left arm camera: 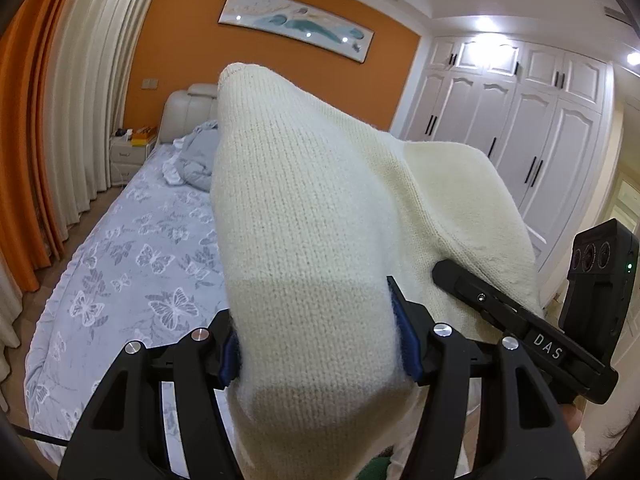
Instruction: Fold small clothes
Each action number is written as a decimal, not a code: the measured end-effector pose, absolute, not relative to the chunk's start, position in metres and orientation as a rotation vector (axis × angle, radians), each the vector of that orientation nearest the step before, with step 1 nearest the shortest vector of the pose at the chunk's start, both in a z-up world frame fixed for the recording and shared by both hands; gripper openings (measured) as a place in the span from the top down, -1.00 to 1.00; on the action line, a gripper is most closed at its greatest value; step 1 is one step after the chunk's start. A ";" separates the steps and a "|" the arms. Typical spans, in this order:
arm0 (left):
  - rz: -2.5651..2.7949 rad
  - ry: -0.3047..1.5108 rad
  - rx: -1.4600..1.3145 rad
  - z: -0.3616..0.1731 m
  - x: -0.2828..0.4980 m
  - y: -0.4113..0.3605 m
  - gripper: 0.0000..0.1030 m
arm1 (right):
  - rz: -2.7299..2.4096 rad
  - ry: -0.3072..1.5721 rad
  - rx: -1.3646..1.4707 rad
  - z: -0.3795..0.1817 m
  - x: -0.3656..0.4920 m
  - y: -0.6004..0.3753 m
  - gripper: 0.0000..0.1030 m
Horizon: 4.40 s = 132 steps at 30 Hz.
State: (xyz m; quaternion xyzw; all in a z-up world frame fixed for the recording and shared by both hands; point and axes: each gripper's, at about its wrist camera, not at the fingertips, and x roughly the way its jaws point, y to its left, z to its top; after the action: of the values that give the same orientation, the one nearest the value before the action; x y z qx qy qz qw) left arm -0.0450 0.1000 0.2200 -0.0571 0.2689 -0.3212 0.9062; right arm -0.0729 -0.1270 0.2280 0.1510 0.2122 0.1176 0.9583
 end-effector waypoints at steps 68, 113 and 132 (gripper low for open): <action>-0.324 1.142 0.063 -0.105 0.069 0.078 -0.28 | -0.015 1.252 0.186 -0.124 0.025 -0.170 1.00; -0.293 1.084 0.172 -0.060 -0.001 0.074 -0.39 | -0.136 1.111 0.341 -0.067 -0.026 -0.176 0.95; -0.214 0.934 0.228 -0.081 -0.044 0.049 -0.75 | -0.251 1.078 0.251 -0.091 -0.091 -0.166 0.37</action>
State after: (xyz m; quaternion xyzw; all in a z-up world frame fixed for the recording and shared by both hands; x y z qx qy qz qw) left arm -0.0437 0.0489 -0.0810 0.1094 0.4482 -0.1026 0.8813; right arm -0.0907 -0.1665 -0.0905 0.1190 0.5107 -0.1190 0.8431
